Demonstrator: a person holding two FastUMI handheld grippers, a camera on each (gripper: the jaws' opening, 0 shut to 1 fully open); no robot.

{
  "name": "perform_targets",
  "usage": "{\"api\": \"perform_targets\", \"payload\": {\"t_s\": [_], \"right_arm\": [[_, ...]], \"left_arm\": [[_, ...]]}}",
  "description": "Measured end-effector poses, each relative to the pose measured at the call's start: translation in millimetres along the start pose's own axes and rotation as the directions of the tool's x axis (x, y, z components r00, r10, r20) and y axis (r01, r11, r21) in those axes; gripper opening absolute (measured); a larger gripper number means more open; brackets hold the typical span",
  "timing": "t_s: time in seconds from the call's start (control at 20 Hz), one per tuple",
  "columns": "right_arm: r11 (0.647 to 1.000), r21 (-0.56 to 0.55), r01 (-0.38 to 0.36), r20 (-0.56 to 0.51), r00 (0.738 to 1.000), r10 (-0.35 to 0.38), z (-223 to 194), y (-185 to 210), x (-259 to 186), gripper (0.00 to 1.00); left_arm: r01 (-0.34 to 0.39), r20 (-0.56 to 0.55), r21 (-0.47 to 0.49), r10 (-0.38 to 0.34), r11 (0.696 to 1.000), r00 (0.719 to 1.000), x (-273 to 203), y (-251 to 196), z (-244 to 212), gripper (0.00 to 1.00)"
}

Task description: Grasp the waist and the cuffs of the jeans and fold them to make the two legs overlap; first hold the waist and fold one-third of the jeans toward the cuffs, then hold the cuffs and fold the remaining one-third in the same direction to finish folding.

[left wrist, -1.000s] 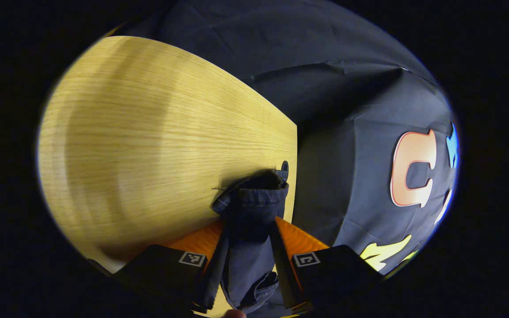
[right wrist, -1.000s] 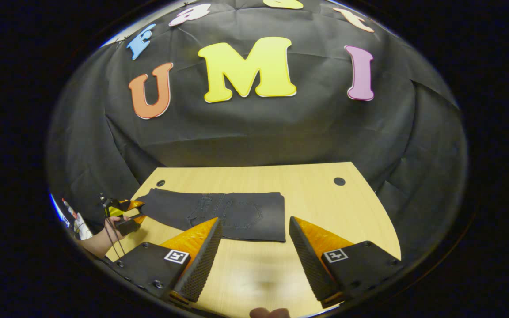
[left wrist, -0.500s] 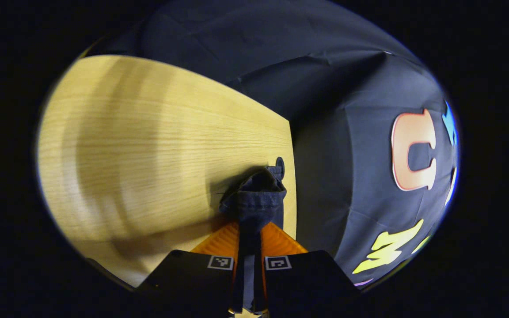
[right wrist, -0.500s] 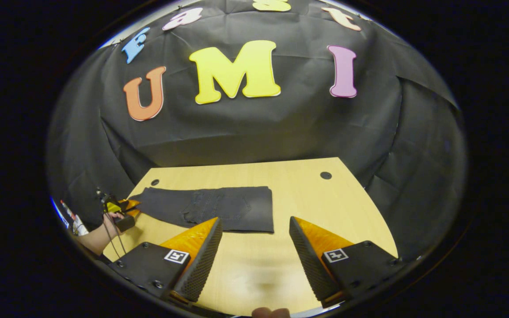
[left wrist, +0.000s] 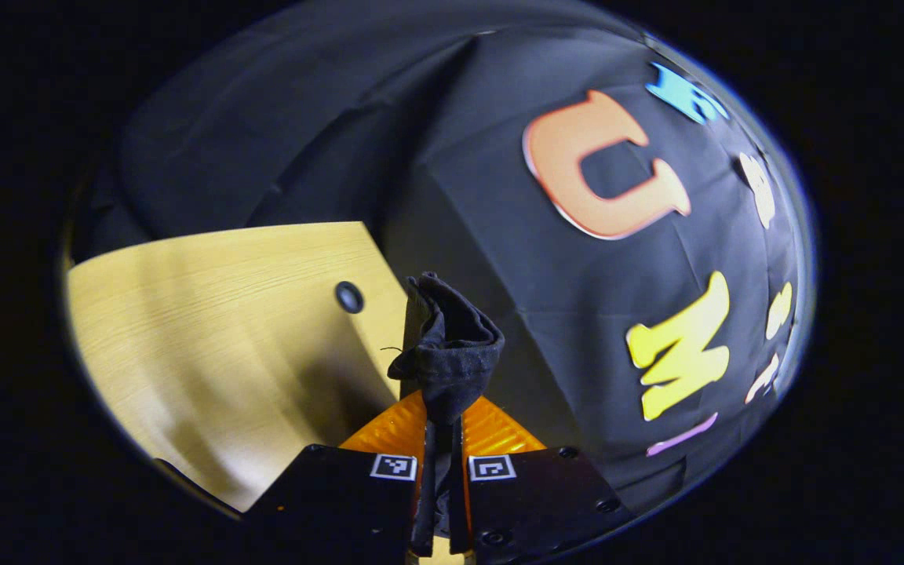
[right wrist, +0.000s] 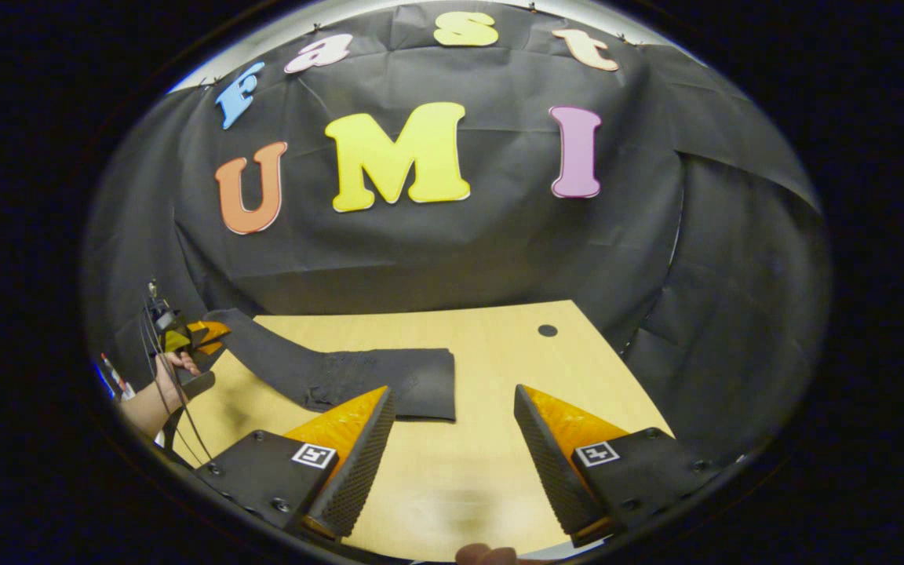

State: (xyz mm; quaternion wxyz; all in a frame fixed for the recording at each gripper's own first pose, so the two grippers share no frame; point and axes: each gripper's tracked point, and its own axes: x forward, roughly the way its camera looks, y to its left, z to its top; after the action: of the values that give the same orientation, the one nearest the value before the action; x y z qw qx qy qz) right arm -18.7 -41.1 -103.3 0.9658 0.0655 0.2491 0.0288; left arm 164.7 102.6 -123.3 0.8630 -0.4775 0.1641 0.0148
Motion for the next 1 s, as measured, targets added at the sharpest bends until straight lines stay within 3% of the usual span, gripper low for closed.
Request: {"api": "perform_targets", "payload": {"t_s": [0.2, 0.35, 0.45, 0.7, 1.0], "right_arm": [[0.999, 0.017, 0.036, 0.070, 0.997, -0.037, 3.2, -19.2, -18.1, 0.94], [0.997, 0.055, 0.045, 0.065, 0.997, -0.049, -6.2, -35.6, -25.4, 0.92], [0.995, 0.078, 0.065, 0.063, 0.996, -0.070, -11.4, -52.5, -29.7, 0.94], [0.981, 0.122, 0.149, 0.023, 0.988, -0.153, -30.0, -107.2, -47.2, 0.94], [0.969, 0.139, 0.204, -0.047, 0.979, -0.199, -47.7, -147.2, -48.1, 0.94]], "left_arm": [[0.065, -0.018, 0.221, -0.063, 0.973, 0.998, 4.1, -86.5, -37.4, 0.10], [0.092, -0.023, 0.397, -0.091, 0.913, 0.996, 9.4, -139.5, -70.1, 0.10], [0.112, -0.037, 0.461, -0.107, 0.880, 0.994, 5.0, -161.7, -94.3, 0.10], [0.100, -0.047, 0.576, -0.089, 0.811, 0.995, 20.5, -179.1, -167.0, 0.10], [0.169, -0.166, 0.717, -0.069, 0.677, 0.984, 42.1, -166.8, -290.8, 0.17]]}}
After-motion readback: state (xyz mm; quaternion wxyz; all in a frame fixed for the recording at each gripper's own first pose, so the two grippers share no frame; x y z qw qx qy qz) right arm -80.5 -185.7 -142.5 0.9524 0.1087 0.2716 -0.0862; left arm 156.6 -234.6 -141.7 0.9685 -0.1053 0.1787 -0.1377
